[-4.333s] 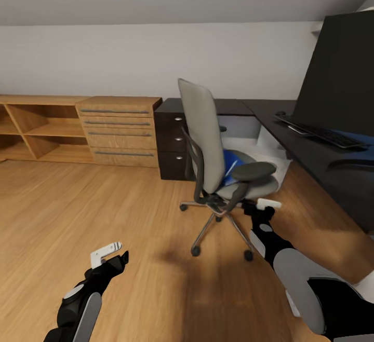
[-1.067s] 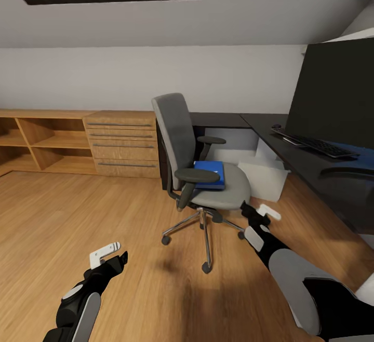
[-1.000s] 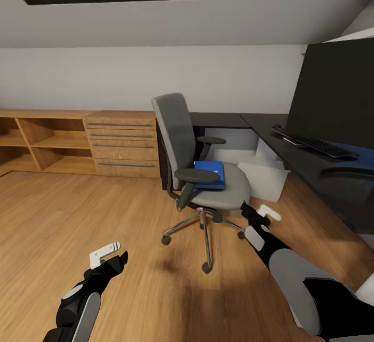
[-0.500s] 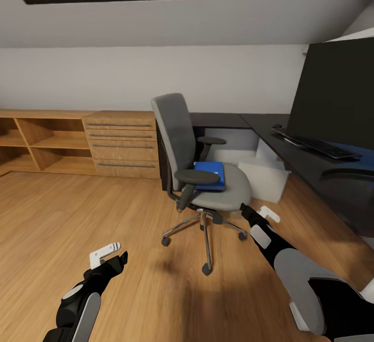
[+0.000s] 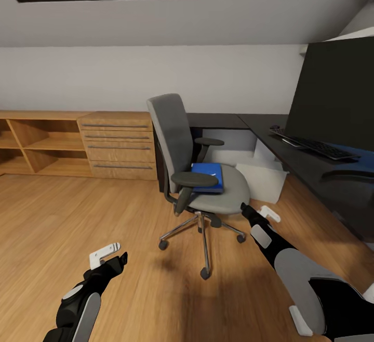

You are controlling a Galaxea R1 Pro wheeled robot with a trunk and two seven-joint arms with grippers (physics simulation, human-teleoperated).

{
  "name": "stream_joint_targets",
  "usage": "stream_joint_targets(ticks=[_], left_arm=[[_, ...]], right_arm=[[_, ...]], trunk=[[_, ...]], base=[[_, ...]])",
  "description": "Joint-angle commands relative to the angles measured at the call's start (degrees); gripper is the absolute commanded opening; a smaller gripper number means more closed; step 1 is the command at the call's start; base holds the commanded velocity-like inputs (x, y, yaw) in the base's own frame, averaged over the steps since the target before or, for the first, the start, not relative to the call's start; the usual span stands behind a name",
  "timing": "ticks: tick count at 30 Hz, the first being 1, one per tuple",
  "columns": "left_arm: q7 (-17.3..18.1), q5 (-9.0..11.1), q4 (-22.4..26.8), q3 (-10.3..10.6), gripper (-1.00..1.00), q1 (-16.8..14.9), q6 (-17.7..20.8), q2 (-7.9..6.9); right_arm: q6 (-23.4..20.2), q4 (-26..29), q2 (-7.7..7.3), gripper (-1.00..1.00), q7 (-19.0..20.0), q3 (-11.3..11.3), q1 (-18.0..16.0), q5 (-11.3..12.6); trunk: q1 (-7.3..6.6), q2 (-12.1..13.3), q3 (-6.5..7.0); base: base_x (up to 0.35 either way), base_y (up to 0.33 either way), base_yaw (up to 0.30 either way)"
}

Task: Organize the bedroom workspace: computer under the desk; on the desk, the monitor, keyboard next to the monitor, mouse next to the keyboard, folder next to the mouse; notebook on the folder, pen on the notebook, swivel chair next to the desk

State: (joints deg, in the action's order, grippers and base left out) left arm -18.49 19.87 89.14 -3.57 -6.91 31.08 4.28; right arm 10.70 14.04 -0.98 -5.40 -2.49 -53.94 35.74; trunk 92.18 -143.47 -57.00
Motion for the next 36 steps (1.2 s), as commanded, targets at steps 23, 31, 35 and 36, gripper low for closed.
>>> stream_joint_targets(ticks=[23,31,35,36], left_arm=[[-0.6,0.6,0.1,-0.3,1.0,0.0,0.2,-0.06],[-0.6,0.6,0.1,-0.4,1.0,0.0,0.1,-0.06],[-1.1,0.6,0.1,-0.4,1.0,0.0,0.1,-0.06],[-1.3,0.6,0.1,-0.4,1.0,0.0,0.1,-0.06]], right_arm=[[-0.1,-0.1,-2.89,1.0,-0.1,-0.9,0.0,0.3],[-0.2,-0.1,-2.96,1.0,-0.1,-1.0,0.0,0.3],[-0.2,-0.1,-2.97,1.0,-0.1,-1.1,0.0,0.3],[-0.2,-0.1,-2.97,1.0,-0.1,-1.1,0.0,0.3]], trunk=[[-0.01,0.0,0.03],[-0.01,0.0,0.03],[-0.01,0.0,0.03],[-0.01,0.0,0.03]], base=[[0.138,0.0,0.0],[0.105,0.0,0.0],[0.258,0.0,0.0],[0.257,0.0,0.0]])
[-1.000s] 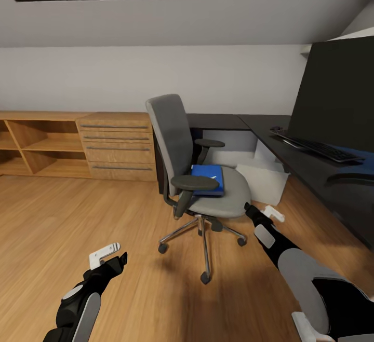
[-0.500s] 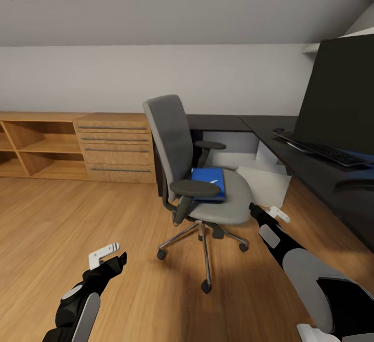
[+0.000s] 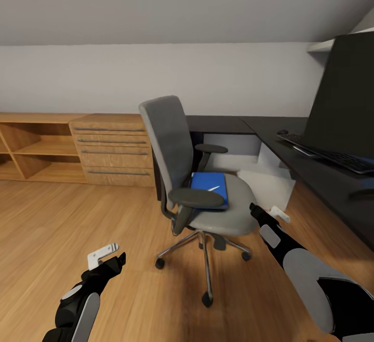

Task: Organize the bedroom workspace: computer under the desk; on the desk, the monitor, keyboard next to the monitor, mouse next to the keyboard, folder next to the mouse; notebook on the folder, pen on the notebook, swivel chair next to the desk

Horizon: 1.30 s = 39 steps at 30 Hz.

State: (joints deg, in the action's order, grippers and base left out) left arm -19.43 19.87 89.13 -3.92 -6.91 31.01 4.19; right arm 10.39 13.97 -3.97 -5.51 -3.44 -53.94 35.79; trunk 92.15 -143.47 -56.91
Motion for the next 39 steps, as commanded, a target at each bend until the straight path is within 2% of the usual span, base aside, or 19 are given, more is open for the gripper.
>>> stream_joint_targets(ticks=[1,3,4,8,12,14,20,35,37,39], left_arm=[[-1.0,0.6,0.1,-0.1,1.0,0.0,0.2,0.03],[-2.4,0.6,0.1,-0.2,1.0,0.0,0.2,0.06],[-3.2,0.6,0.1,-0.2,1.0,0.0,0.2,0.09],[-3.7,0.6,0.1,-0.2,1.0,0.0,0.2,0.12],[-3.6,0.6,0.1,-0.1,1.0,0.0,0.1,0.19],[-3.5,0.6,0.1,-0.1,1.0,0.0,0.2,0.2],[-3.3,0.7,0.1,-0.1,1.0,0.0,0.2,0.15],[-3.4,0.7,0.1,-0.1,1.0,0.0,0.1,0.19],[-3.4,0.7,0.1,-0.1,1.0,0.0,0.1,0.2],[-3.3,0.7,0.1,-0.1,1.0,0.0,0.1,0.17]], right_arm=[[0.1,0.0,0.01,1.0,0.0,-0.1,0.0,0.3],[0.1,0.0,0.01,1.0,0.0,-0.3,0.0,0.8],[0.1,0.0,0.01,1.0,0.0,-0.4,0.0,1.9],[0.1,0.0,-0.14,1.0,0.0,-0.4,0.0,3.5],[-0.1,-0.1,-0.16,1.0,0.0,-0.5,0.0,3.8],[-0.9,-0.1,-0.22,1.0,0.0,-0.5,0.0,6.4],[-2.1,-0.1,-0.99,1.0,0.0,-0.5,0.0,9.2],[-2.9,-0.2,-1.39,1.0,0.0,-0.5,0.0,10.1],[-4.2,-0.2,-1.41,1.0,0.0,-0.7,0.0,10.6],[-7.3,-0.2,-1.48,1.0,0.0,-1.1,0.0,12.2]], trunk=[[0.01,0.0,-0.06],[0.01,0.0,-0.06],[0.01,0.0,-0.06],[0.01,0.0,-0.06],[0.01,0.0,-0.06],[0.01,0.0,-0.06],[0.01,0.0,-0.06],[0.01,0.0,-0.06],[0.01,0.0,-0.06],[0.01,0.0,-0.06]], base=[[0.177,0.0,0.0],[0.115,0.0,0.0],[0.238,0.0,0.0],[0.206,0.0,0.0],[0.153,0.0,0.0],[0.09,0.0,0.0],[0.205,0.0,0.0],[0.135,0.0,0.0],[0.024,0.0,0.0],[0.011,0.0,0.0]])
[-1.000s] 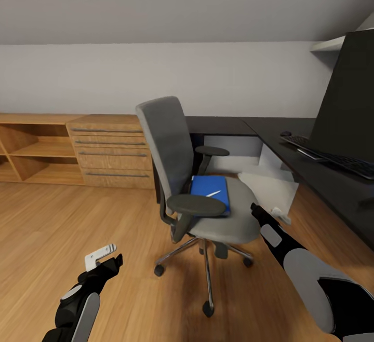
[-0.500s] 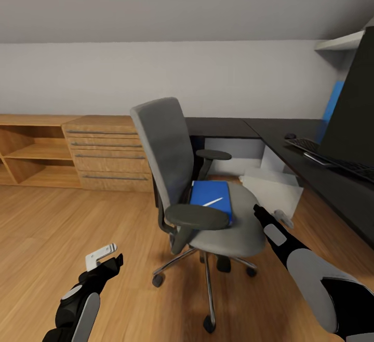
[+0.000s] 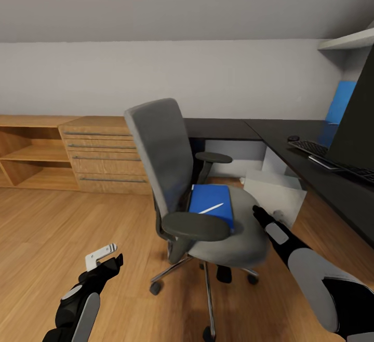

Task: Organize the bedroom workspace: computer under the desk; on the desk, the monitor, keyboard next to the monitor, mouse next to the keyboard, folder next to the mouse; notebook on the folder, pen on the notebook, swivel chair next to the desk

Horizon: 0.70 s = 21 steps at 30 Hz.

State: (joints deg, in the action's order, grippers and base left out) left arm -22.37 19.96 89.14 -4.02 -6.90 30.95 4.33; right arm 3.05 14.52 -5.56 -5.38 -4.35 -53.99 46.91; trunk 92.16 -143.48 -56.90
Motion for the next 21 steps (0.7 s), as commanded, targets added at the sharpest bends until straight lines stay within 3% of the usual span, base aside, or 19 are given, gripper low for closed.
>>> stream_joint_targets(ticks=[1,5,12,21], left_arm=[[-0.4,0.6,0.1,0.0,1.0,0.0,0.2,0.0],[-0.4,0.6,0.1,0.0,1.0,0.0,0.2,0.0],[-0.5,0.6,0.1,0.0,1.0,0.0,0.2,0.04],[-0.7,0.6,0.1,-0.2,1.0,0.0,0.3,-0.07]], right_arm=[[-2.0,-0.7,-0.06,1.0,-0.1,-0.3,0.0,2.5],[-4.0,-0.6,-0.54,1.0,-0.2,-0.5,0.0,4.2],[-4.4,-0.4,-0.76,1.0,-0.1,-0.5,0.0,4.7],[-4.4,-0.3,-0.77,1.0,-0.1,-0.4,0.0,4.7]], trunk=[[0.0,0.0,-0.07],[0.0,0.0,-0.07],[0.0,0.0,-0.07],[0.0,0.0,-0.07]], base=[[0.005,0.0,0.0],[0.001,0.0,0.0],[0.0,0.0,0.021],[0.0,0.0,0.26]])
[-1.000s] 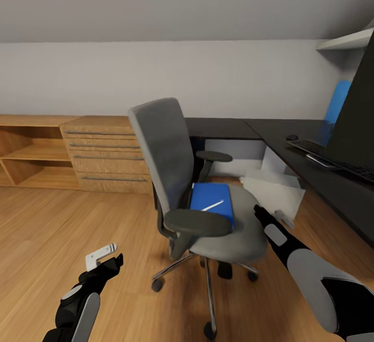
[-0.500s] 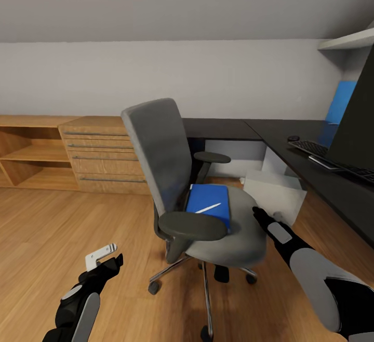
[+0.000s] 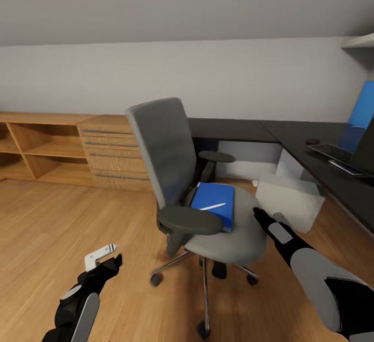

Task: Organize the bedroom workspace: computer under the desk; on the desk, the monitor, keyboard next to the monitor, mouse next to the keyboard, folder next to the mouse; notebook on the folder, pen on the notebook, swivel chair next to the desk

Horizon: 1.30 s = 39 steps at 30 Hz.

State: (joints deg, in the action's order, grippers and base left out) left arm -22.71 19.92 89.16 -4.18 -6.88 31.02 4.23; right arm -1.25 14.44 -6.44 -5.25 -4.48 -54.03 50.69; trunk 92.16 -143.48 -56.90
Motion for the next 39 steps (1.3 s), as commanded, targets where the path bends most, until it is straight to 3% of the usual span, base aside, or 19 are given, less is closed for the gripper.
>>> stream_joint_targets(ticks=[1,14,39], left_arm=[[-0.4,0.6,0.0,0.0,1.0,-0.1,0.2,0.03],[-0.2,0.6,0.0,0.0,1.0,-0.1,0.2,0.05],[-0.3,0.6,0.0,0.1,1.0,-0.1,0.2,0.16]], right_arm=[[-0.1,-0.2,0.11,1.0,-0.2,-0.3,0.1,0.9],[-0.2,-0.2,0.18,1.0,-0.1,-0.2,0.1,0.9],[-0.1,-0.1,0.29,1.0,0.0,-0.1,0.1,0.8]], trunk=[[0.0,0.0,-0.07],[0.0,0.0,-0.2],[0.0,0.0,-1.87]], base=[[0.0,0.0,0.274],[0.089,0.0,0.268],[0.08,0.0,0.175]])
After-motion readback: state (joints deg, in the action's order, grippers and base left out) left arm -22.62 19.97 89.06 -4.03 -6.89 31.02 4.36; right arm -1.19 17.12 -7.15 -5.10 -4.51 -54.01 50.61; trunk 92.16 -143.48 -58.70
